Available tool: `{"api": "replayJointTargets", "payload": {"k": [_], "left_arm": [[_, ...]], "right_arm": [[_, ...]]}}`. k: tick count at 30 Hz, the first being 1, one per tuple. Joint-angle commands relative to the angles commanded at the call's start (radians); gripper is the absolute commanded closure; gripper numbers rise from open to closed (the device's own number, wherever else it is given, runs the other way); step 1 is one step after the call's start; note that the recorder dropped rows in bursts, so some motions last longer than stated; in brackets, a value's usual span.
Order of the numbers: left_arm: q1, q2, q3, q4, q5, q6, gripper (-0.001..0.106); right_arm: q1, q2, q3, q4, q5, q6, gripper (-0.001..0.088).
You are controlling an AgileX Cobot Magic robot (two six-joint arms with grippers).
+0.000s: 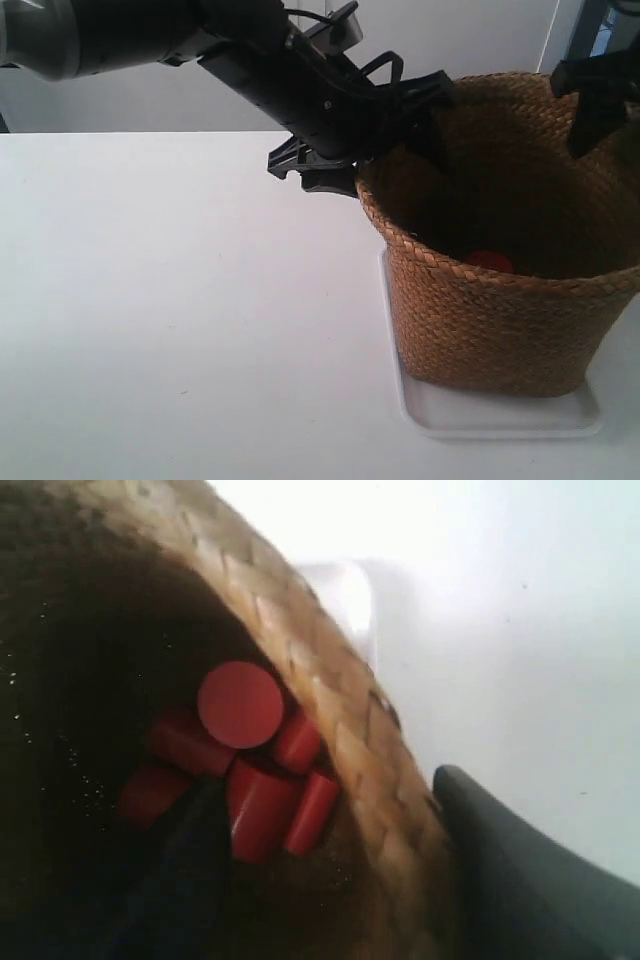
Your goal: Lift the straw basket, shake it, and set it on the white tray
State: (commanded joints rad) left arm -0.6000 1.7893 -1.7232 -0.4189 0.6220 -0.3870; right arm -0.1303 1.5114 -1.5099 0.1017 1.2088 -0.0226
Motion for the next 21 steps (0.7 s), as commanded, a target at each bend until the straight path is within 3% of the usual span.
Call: {"api": "replayJointTargets", "payload": {"k": [8,21], "left_arm": [[0.039,-0.107,0.0,0.086,0.097,0.074,0.023],[0.039,-0.218,0.0,0.098,0.21,0.148,0.024]], "right_arm": [[0.0,-0.121,0.0,0.016,0.005,0.0,0.0303],[0.002,-0.259,0.0,0.039,0.012,0.0,0.0303]]}}
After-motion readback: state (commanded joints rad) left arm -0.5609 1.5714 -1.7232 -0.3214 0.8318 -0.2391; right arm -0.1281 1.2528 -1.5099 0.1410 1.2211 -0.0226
